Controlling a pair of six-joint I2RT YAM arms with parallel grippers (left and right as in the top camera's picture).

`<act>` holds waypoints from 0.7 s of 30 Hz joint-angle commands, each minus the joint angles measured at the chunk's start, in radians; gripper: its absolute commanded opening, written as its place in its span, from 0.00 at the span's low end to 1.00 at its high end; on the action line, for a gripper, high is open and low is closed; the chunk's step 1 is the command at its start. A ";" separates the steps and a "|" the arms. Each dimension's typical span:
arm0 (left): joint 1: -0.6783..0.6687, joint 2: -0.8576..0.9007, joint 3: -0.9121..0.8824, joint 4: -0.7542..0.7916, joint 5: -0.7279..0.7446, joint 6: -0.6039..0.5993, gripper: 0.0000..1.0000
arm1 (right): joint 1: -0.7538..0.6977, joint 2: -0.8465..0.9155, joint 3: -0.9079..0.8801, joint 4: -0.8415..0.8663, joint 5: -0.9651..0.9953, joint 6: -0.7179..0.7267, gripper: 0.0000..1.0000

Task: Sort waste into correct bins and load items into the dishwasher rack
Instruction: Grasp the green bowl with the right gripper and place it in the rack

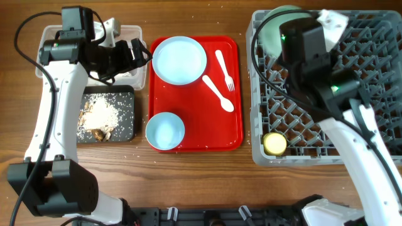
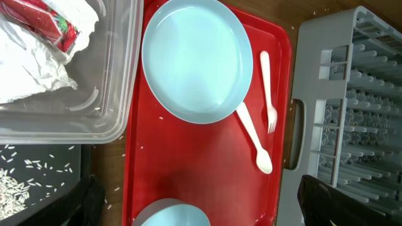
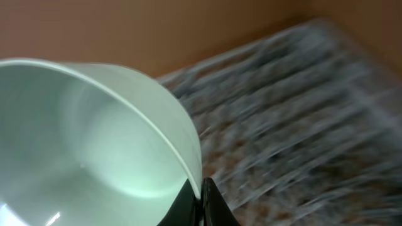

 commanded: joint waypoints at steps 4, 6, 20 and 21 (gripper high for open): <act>0.001 -0.014 0.014 -0.001 -0.006 0.002 1.00 | 0.004 0.303 -0.003 0.351 0.547 -0.486 0.04; 0.001 -0.014 0.014 -0.001 -0.006 0.002 1.00 | 0.004 0.401 -0.003 0.544 0.625 -0.683 0.04; 0.001 -0.014 0.014 -0.001 -0.006 0.002 1.00 | 0.006 0.723 -0.047 0.983 0.641 -1.119 0.04; 0.001 -0.014 0.014 -0.001 -0.006 0.002 1.00 | 0.008 0.723 -0.050 0.983 0.638 -1.119 0.04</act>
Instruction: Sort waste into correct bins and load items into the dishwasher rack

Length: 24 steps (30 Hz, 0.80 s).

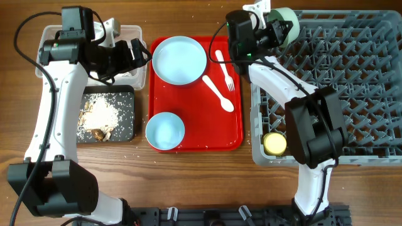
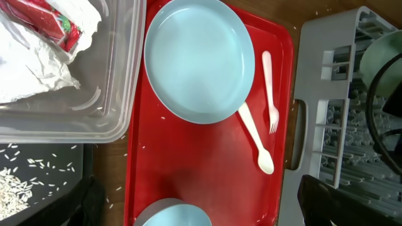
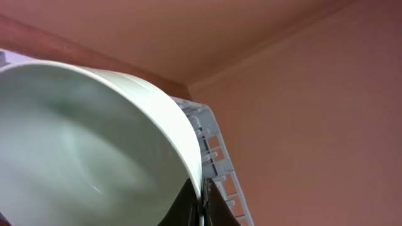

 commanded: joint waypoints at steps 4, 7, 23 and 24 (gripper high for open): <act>0.001 -0.013 0.014 0.002 0.001 0.002 1.00 | 0.037 0.012 -0.017 0.005 0.016 -0.015 0.16; 0.001 -0.013 0.014 0.002 0.001 0.002 1.00 | 0.069 0.011 -0.017 -0.002 -0.034 -0.023 0.57; 0.001 -0.013 0.014 0.002 0.001 0.002 1.00 | 0.092 -0.395 -0.011 -0.558 -1.308 0.608 0.82; 0.001 -0.013 0.014 0.002 0.001 0.002 1.00 | 0.093 -0.387 -0.015 -0.605 -1.571 0.783 0.83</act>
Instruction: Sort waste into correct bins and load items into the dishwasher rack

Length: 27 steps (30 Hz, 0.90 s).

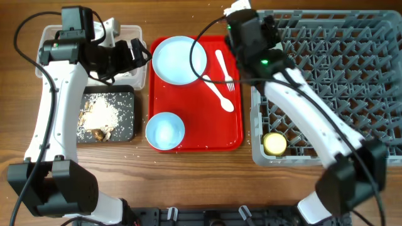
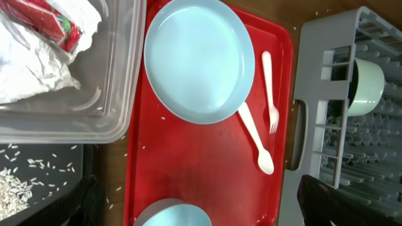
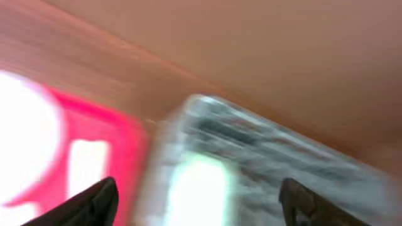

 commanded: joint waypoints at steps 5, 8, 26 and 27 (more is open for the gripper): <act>0.001 -0.013 0.014 0.002 0.001 0.002 1.00 | 0.108 0.114 -0.051 -0.159 -0.872 0.630 0.79; 0.001 -0.013 0.014 0.002 0.001 0.002 1.00 | 0.177 0.189 -0.066 -0.171 -0.860 0.719 0.73; 0.001 -0.013 0.014 0.002 0.001 0.002 1.00 | 0.135 0.193 -0.072 -0.245 -0.848 0.749 0.04; 0.001 -0.013 0.014 0.002 0.001 0.002 1.00 | 0.101 0.135 -0.070 -0.271 -0.803 0.736 0.04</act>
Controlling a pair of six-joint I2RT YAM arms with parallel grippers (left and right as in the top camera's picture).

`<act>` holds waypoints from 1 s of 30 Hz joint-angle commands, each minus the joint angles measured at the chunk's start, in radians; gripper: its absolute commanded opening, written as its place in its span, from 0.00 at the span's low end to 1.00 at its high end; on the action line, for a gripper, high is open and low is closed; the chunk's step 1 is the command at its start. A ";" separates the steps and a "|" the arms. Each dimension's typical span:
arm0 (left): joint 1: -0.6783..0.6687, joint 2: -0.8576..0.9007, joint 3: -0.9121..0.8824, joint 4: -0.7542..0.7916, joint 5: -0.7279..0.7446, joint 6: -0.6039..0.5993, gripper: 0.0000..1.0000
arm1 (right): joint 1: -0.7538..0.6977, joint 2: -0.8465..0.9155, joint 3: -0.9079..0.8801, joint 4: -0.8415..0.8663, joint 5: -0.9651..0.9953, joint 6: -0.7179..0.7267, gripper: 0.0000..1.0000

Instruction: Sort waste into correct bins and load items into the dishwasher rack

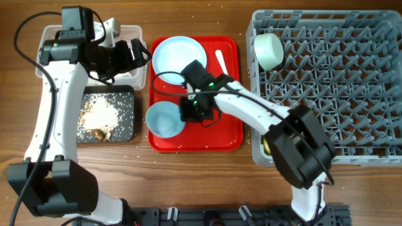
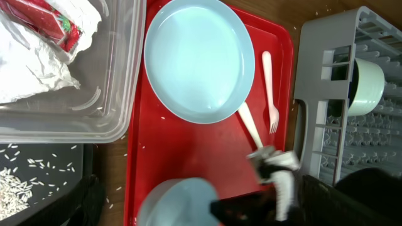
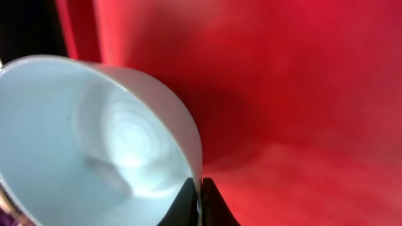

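On the red tray [image 1: 226,135] a small blue bowl [image 1: 162,120] stands at the front left. My right gripper [image 1: 191,112] is shut on its right rim, and the right wrist view shows its fingertips [image 3: 201,202] pinching the bowl wall [image 3: 113,144]. A blue plate [image 1: 179,58], a white fork [image 1: 220,59] and a partly hidden white spoon [image 2: 251,129] lie farther back. A pale green cup [image 1: 269,50] lies in the grey dishwasher rack [image 1: 326,81]. My left gripper [image 1: 139,53] hangs open over the edge of the clear bin.
The clear bin [image 1: 135,30] at the back left holds crumpled paper [image 2: 31,63] and a red wrapper [image 2: 47,22]. A black tray [image 1: 129,94] with rice and scraps lies in front of it. A yellow round item [image 1: 274,144] sits in the rack's front left.
My right gripper was open at the rack's far left corner. It is now over the tray, shut on the blue bowl's rim. The bowl has shifted slightly back. The left arm is unchanged.
My right gripper held the pale green cup over the rack, then at the rack's far left corner. Then the cup lay in the rack and the gripper was open beside it. Now that gripper pinches the blue bowl on the tray. The left arm stayed over the bin.
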 commanded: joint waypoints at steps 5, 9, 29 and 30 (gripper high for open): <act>0.001 -0.013 0.014 0.002 0.001 0.002 1.00 | -0.237 -0.528 0.010 -0.257 0.687 0.005 0.04; 0.001 -0.013 0.014 0.002 0.001 0.002 1.00 | -0.246 -0.768 0.010 -0.482 1.255 0.120 0.04; 0.001 -0.013 0.014 0.002 0.001 0.002 1.00 | -0.224 -0.225 0.002 -0.476 1.630 -0.440 0.04; 0.001 -0.013 0.014 0.002 0.001 0.002 1.00 | -0.218 -0.225 0.002 -0.462 1.608 -0.477 0.04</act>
